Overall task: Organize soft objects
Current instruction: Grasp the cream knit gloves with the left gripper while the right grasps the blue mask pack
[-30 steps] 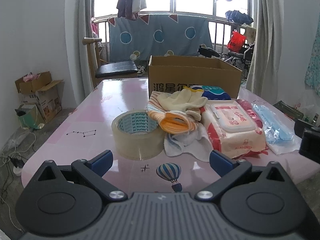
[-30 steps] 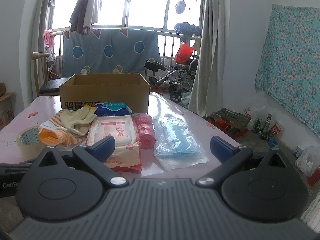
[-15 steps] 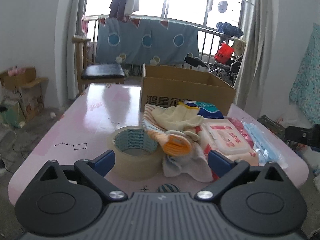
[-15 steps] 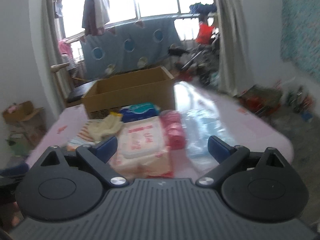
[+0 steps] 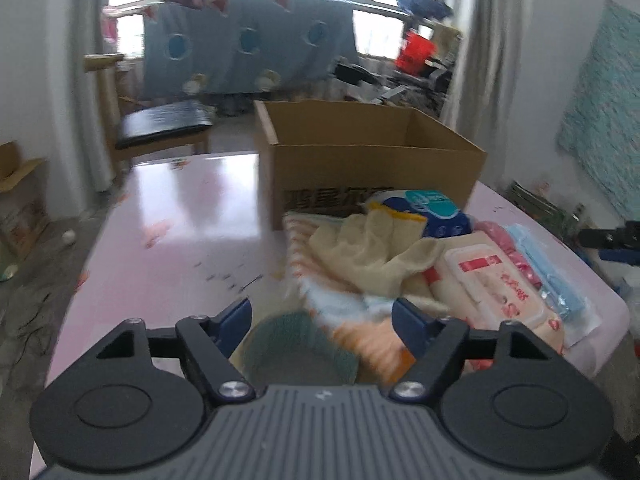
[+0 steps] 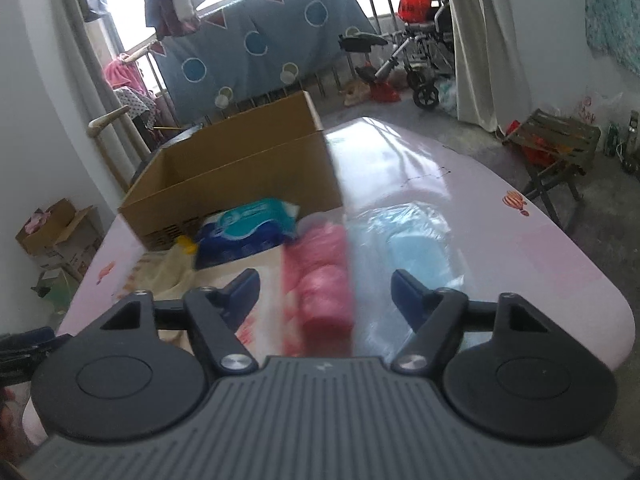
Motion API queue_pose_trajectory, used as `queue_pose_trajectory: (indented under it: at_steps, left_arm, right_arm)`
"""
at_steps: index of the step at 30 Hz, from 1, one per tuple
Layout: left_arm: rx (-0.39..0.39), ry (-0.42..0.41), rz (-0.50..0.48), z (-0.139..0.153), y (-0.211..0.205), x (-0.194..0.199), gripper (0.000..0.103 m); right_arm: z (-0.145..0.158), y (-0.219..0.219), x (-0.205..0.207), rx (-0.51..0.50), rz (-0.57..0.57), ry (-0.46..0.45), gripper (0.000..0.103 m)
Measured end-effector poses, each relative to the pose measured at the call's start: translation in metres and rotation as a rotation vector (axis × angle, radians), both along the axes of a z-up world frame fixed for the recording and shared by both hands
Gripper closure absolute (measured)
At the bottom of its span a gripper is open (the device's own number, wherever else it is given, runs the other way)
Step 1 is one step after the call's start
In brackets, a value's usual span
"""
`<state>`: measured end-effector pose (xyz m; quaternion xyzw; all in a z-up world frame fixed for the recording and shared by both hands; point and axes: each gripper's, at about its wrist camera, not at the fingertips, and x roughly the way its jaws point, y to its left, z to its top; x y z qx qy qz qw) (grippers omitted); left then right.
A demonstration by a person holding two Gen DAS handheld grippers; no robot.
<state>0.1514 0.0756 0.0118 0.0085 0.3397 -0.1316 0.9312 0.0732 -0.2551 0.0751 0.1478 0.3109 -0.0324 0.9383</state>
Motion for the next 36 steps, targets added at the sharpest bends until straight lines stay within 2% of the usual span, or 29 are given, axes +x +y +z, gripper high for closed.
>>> queue_pose_trajectory:
  at_steps: [3,7,9,11,14,16,18,21,23,26,30,31,34,36]
  left_arm:
    - [-0.017,0.028,-0.057,0.001,-0.011,0.03,0.026]
    - [0.026,0.058,-0.134,-0.006,-0.033,0.07,0.023]
    - [0.027,0.092,-0.159,-0.011,-0.042,0.086,0.023]
    - [0.03,0.108,-0.178,-0.017,-0.051,0.1,0.02]
    - [0.063,0.113,-0.209,-0.025,-0.062,0.111,0.016]
    - [0.067,0.131,-0.241,-0.031,-0.068,0.115,0.015]
    - [0.079,0.16,-0.259,-0.038,-0.072,0.12,0.015]
    - [0.108,0.177,-0.263,-0.046,-0.074,0.125,0.017]
    - [0.108,0.186,-0.269,-0.047,-0.073,0.127,0.023]
    - [0.138,0.188,-0.274,-0.049,-0.076,0.128,0.031]
    - [0.17,0.185,-0.271,-0.053,-0.08,0.127,0.041]
    - [0.17,0.184,-0.266,-0.053,-0.08,0.127,0.046]
    - [0.158,0.185,-0.249,-0.053,-0.078,0.126,0.059]
    - [0.152,0.189,-0.247,-0.052,-0.076,0.125,0.065]
  right_arm:
    - [-0.008,-0.02,0.019,-0.01,-0.009,0.026,0.032]
    - [-0.023,-0.041,0.044,-0.052,-0.001,0.086,0.03]
    - [-0.032,-0.049,0.056,-0.066,0.006,0.123,0.025]
    - [-0.043,-0.057,0.066,-0.055,0.015,0.151,0.025]
    - [-0.061,-0.066,0.08,-0.012,0.026,0.209,0.024]
    - [-0.072,-0.067,0.086,0.0,0.025,0.236,0.02]
    - [-0.081,-0.064,0.088,-0.025,0.04,0.234,0.014]
    - [-0.091,-0.061,0.091,-0.067,0.053,0.249,0.013]
    - [-0.094,-0.057,0.092,-0.096,0.077,0.251,0.014]
    - [-0.094,-0.046,0.092,-0.173,0.11,0.272,0.024]
    - [-0.093,-0.038,0.092,-0.199,0.116,0.293,0.03]
    - [-0.092,-0.036,0.092,-0.204,0.12,0.298,0.031]
    - [-0.089,-0.031,0.091,-0.206,0.137,0.306,0.045]
    - [-0.086,-0.028,0.09,-0.198,0.149,0.316,0.058]
